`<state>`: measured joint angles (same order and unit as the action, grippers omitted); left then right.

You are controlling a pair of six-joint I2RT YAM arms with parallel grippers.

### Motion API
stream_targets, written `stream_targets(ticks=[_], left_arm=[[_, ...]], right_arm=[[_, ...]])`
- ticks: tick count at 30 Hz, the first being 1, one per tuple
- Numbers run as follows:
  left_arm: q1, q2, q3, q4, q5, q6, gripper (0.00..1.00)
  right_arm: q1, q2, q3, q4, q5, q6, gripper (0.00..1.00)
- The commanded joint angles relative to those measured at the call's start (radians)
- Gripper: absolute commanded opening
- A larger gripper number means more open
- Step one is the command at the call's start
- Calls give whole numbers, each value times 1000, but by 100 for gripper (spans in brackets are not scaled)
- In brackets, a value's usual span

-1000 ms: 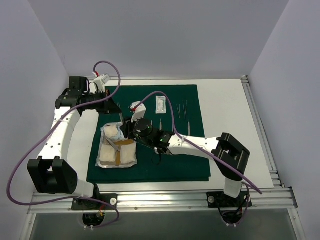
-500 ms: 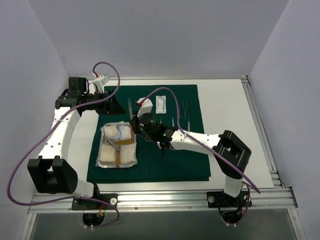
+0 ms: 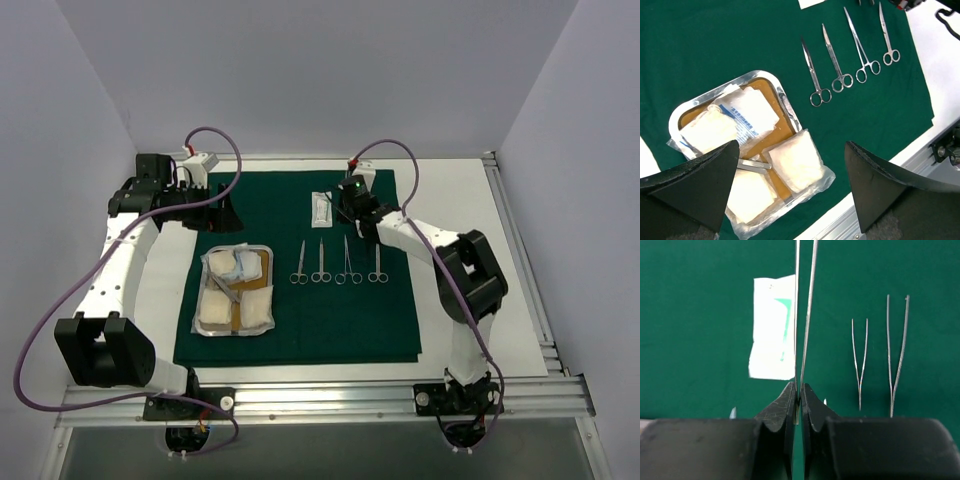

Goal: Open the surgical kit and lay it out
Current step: Place the medical item in the surgical kit.

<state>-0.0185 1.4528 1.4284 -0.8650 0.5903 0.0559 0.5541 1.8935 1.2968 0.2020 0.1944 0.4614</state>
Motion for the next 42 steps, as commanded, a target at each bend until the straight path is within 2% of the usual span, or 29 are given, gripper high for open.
stream_targets(ticks=[1, 7, 14, 29, 42], left_arm=[[8, 3, 1, 3, -15, 30, 94], [8, 6, 0, 9, -15, 33, 94], [8, 11, -2, 12, -9, 28, 95], [8, 6, -5, 8, 2, 33, 95], [8, 20, -6, 6, 13, 36, 95]], right_arm=[[-3, 79, 90, -101, -36, -44, 0], [-20, 165, 162, -187, -21, -73, 0], [-20, 173, 122, -173, -36, -70, 0], [-23, 230, 185, -230, 22, -122, 1], [-37, 265, 223, -253, 37, -132, 7]])
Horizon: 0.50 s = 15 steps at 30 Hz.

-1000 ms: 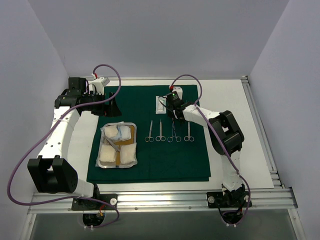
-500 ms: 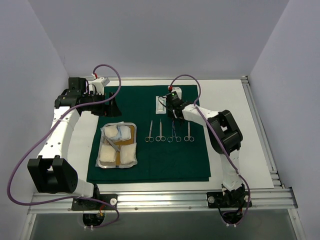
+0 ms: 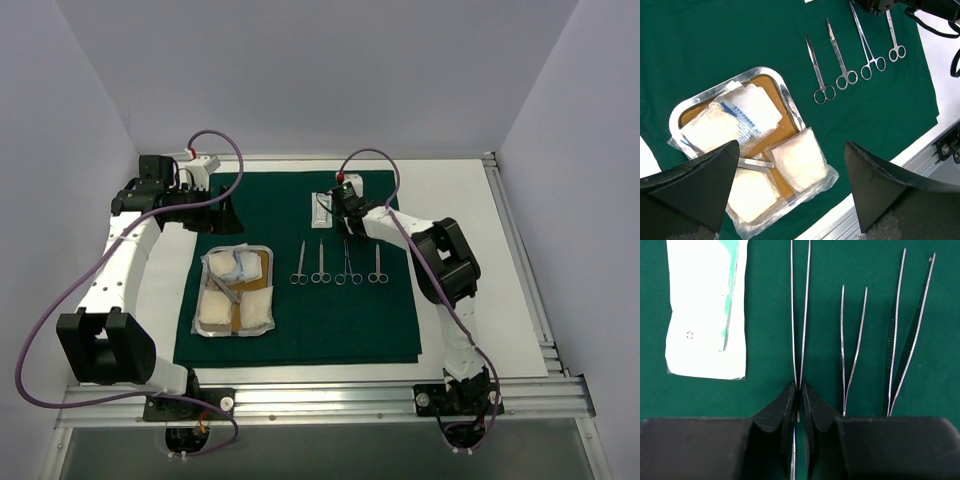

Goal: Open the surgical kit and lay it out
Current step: Place the medical item in the surgical kit.

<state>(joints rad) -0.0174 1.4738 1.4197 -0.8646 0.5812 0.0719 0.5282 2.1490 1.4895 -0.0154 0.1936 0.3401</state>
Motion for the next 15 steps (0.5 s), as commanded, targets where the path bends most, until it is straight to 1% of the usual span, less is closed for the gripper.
stream_targets(ticks=[1, 5, 13, 15], left_arm=[[7, 0, 4, 6, 23, 20, 95], [7, 5, 4, 4, 26, 20, 95], [7, 5, -1, -1, 23, 25, 95], [7, 5, -1, 1, 23, 25, 95]], right_arm=[[-14, 9, 31, -35, 38, -10, 8], [-20, 8, 31, -37, 32, -12, 11], [-23, 5, 48, -24, 18, -12, 12], [-25, 12, 57, -23, 18, -9, 10]])
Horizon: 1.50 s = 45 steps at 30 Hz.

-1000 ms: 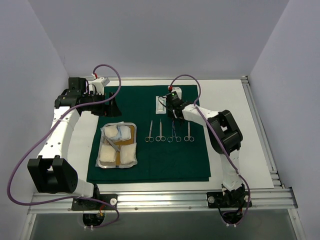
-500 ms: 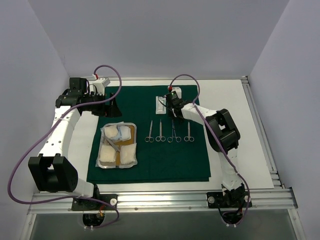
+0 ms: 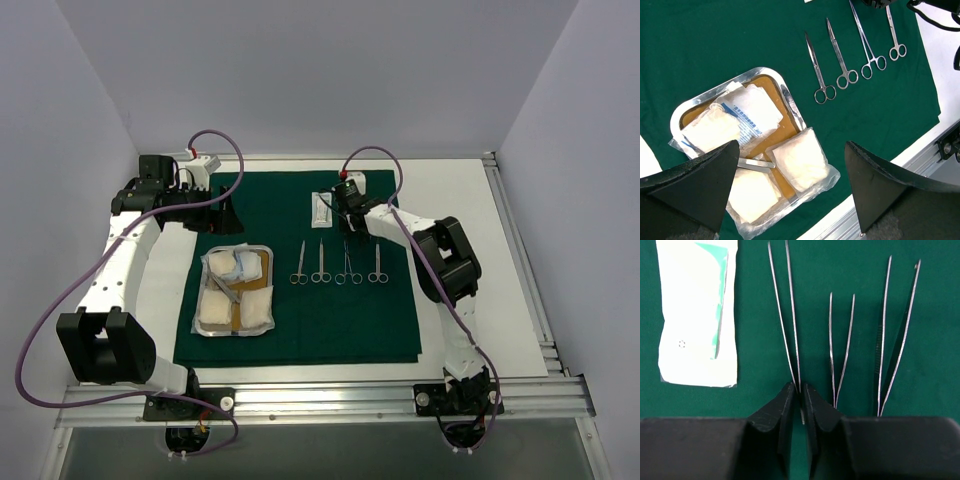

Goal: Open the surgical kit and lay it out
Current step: Place the medical item in the surgical kit.

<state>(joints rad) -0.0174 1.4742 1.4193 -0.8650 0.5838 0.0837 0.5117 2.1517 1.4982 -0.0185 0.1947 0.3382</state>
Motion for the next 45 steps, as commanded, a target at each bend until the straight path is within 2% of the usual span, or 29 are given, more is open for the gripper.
stream_targets(ticks=[1, 3, 6, 14, 19, 24, 27, 38, 42, 45], left_arm=[[7, 5, 0, 0, 21, 13, 95], [7, 5, 4, 0, 18, 13, 95], [7, 3, 4, -2, 14, 16, 95], [7, 6, 4, -3, 17, 14, 95], [7, -2, 6, -3, 16, 14, 95], [7, 1, 7, -5, 14, 13, 95], [7, 6, 9, -6, 14, 14, 95], [7, 8, 10, -12, -2, 22, 95], [11, 8, 3, -16, -44, 44, 95], [13, 9, -28, -17, -87, 59, 100]], right_arm=[[-12, 16, 48, -20, 17, -2, 9], [-13, 13, 39, -27, 31, 24, 3], [-12, -13, 8, -12, 46, 45, 0], [-12, -55, -76, 52, 38, 81, 0], [-10, -46, -69, 41, 34, 65, 0], [-10, -62, -58, 22, 35, 44, 9], [-9, -88, -53, 22, 37, 36, 10], [-10, -182, -39, -34, 38, 32, 13], [8, -268, -61, -40, 29, 32, 14], [52, -341, -85, -43, 43, 47, 14]])
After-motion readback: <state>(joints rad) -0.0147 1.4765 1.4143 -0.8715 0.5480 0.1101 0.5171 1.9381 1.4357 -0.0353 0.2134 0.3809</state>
